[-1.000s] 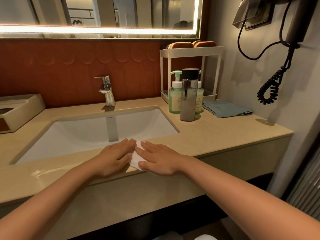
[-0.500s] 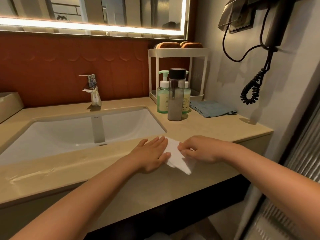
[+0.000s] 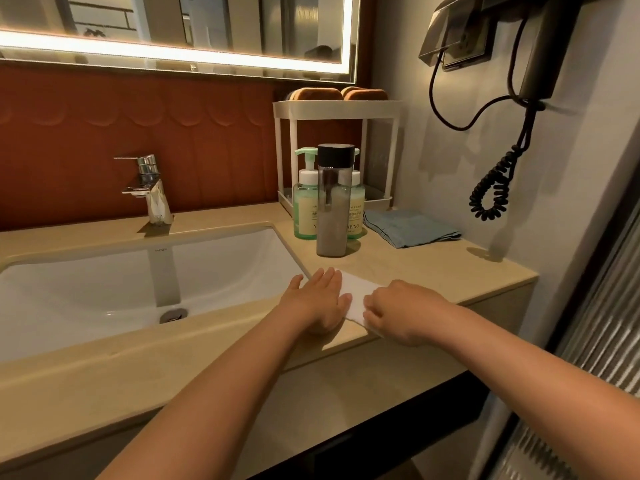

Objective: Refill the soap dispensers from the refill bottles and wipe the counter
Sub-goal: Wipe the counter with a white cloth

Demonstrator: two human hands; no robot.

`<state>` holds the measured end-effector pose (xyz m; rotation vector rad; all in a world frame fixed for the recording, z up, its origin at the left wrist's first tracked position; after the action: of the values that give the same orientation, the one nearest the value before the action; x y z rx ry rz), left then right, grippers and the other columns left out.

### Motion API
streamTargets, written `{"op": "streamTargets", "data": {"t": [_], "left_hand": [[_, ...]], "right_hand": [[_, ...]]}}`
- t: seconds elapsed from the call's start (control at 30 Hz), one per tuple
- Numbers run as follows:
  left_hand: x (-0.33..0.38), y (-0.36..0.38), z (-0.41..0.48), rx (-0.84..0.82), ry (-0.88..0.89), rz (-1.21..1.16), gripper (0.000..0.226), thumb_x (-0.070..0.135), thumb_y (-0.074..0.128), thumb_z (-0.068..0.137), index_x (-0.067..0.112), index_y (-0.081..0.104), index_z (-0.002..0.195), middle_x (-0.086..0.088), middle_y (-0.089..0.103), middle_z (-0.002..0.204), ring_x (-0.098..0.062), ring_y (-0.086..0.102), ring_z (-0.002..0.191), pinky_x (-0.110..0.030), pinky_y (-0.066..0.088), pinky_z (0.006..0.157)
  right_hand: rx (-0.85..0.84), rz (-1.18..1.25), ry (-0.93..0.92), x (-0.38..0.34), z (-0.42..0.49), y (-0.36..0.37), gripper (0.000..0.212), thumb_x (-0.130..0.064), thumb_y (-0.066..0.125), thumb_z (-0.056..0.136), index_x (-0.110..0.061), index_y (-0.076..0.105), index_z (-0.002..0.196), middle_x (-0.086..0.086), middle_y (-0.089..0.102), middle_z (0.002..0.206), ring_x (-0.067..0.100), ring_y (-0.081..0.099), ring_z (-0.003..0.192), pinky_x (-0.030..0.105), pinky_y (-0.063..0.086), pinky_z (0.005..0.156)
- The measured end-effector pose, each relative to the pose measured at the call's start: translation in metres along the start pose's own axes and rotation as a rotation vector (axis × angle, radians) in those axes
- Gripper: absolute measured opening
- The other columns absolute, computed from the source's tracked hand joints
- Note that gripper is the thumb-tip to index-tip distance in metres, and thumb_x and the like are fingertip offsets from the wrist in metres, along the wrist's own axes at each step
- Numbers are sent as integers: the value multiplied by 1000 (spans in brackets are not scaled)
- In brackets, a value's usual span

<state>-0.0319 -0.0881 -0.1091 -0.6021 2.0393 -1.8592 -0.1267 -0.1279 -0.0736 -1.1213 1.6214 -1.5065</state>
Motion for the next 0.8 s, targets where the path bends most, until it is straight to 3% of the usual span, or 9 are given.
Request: {"op": "streamTargets", "data": {"t": [0.1,0.3,0.43,0.53,0.8], "left_hand": [[0,-2,9,14,-31,-10,57,42,9,100,15,-3,149,-1,-6,158,-17,-6,145,-44,-5,115],[-12,-3,22,21,-117,-56,58,42,12,99,14,-1,149,-4,-3,158,-20,0,145,-46,-2,116],[-21,-7,31,21,-182,-13,60,43,12,99,11,1,148,-7,-1,158,-22,-2,145,-47,-3,116],[-27,-8,39,15,-201,-14,60,44,13,99,11,0,148,-7,-1,158,-23,-2,145,-48,-3,116],[-42,-9,63,9,-240,-21,60,44,14,99,11,3,148,-7,2,158,-24,1,145,-49,-2,115]], "right_hand": [[-13,12,8,1,13,-3,35,-33,33,98,-10,55,112,12,57,105,22,44,82,31,36,70],[-41,54,-16,6,42,-9,21,-31,33,100,-15,45,92,-1,41,73,19,44,82,30,33,72],[-63,111,-18,11,60,-7,31,-30,32,100,-13,56,111,6,52,101,21,46,89,31,33,76],[-69,124,-26,11,70,-6,37,-30,30,100,-13,52,126,10,55,121,23,50,99,31,36,82],[-69,110,7,12,100,-10,35,-29,33,99,-12,55,122,9,56,112,20,48,94,30,36,79]]}}
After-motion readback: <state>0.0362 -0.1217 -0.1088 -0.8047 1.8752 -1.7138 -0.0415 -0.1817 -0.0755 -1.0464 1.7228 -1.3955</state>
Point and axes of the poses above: each hand's wrist, its own z-axis towards the middle knuckle, its own y-axis out of the palm, x = y × z, the point moved 8 cm from there along z, towards the middle knuckle
